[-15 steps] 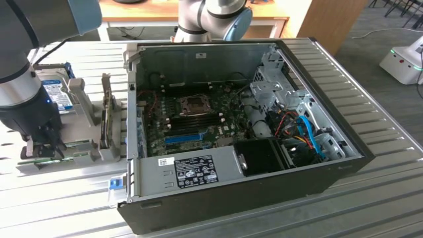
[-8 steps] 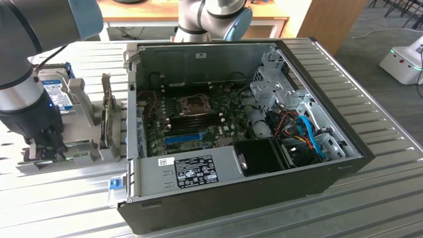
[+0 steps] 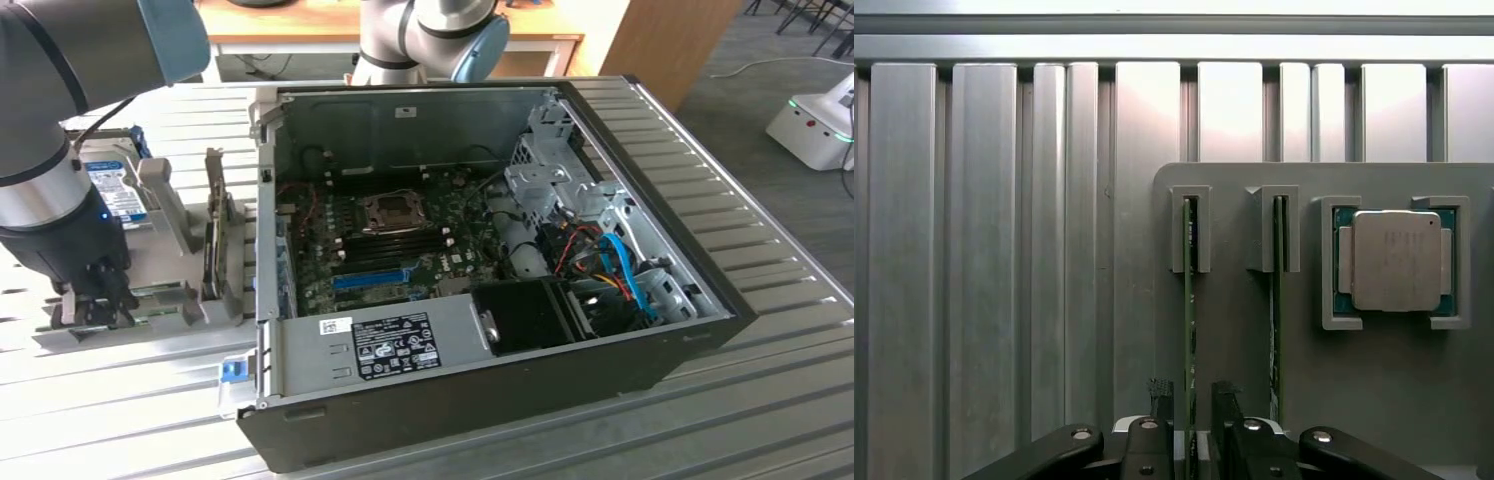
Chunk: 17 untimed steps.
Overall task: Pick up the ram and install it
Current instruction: 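Pick up the ram and move it above insertion slot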
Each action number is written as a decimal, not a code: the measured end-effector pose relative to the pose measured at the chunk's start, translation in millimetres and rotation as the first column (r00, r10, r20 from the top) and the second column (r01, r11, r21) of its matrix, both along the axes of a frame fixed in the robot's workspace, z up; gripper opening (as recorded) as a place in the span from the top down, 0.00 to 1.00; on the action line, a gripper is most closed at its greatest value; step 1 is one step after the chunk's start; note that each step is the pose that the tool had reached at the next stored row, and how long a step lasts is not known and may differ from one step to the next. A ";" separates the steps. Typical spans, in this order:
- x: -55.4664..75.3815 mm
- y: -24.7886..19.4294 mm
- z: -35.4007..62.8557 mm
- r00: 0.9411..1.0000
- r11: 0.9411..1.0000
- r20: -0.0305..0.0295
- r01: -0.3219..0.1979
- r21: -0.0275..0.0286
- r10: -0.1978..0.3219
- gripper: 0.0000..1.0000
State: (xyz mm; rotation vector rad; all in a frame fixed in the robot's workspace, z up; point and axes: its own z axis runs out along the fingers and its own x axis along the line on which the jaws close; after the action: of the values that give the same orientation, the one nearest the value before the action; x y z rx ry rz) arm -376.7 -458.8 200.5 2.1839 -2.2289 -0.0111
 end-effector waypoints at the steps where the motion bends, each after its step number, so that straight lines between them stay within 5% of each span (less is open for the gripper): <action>1: 0.0 0.0 0.0 1.000 1.000 0.000 0.000 0.000 0.000 0.71; 17: 5.8 -0.5 0.0 1.000 1.000 0.000 0.000 0.000 0.000 0.71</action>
State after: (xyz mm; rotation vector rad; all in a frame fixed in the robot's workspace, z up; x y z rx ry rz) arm -370.9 -459.3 200.5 2.1841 -2.2287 -0.0110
